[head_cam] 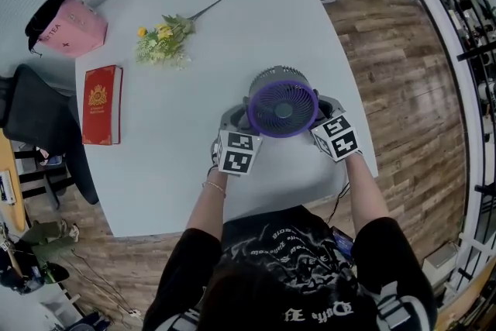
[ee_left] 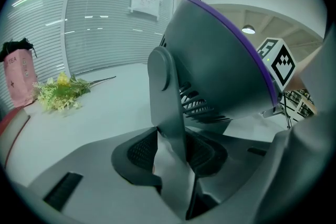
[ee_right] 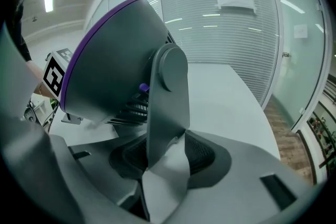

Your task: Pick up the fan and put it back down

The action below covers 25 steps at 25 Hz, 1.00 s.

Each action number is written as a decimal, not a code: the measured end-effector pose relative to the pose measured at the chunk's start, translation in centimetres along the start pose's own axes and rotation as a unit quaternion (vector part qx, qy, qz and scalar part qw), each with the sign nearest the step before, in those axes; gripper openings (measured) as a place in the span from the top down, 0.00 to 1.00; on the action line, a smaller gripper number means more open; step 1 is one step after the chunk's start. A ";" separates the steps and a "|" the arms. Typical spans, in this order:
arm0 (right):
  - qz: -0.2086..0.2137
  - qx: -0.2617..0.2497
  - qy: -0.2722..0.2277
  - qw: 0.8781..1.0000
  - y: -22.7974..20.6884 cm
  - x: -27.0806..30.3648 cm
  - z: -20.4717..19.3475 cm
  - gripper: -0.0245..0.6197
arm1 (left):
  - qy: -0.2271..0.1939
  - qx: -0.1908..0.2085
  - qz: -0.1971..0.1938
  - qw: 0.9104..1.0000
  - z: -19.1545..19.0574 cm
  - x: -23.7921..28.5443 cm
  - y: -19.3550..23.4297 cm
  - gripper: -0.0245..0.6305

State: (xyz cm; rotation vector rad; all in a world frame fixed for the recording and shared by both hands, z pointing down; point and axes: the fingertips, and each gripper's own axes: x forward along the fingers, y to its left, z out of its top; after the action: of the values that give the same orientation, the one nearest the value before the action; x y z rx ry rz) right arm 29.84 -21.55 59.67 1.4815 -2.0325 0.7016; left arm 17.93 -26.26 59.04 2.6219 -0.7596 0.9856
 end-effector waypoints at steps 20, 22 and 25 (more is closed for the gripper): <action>-0.015 0.000 -0.012 1.000 0.0 -0.9 -1.0 0.51 | 0.031 0.015 0.003 0.999 -1.6 -0.1 -1.0 0.61; -0.012 -0.004 -0.009 1.000 0.3 -1.2 -1.5 0.48 | 0.031 0.005 -0.001 1.000 -1.9 -0.3 -1.0 0.58; -0.020 -0.003 -0.017 1.000 0.6 -2.0 -1.8 0.43 | 0.036 0.005 -0.006 0.999 -2.6 -1.0 -1.5 0.53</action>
State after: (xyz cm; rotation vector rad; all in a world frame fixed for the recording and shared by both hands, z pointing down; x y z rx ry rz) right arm 29.99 -18.76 59.56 1.5361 -2.0217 0.6591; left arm 16.70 -23.63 60.28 2.5812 -0.7238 1.0760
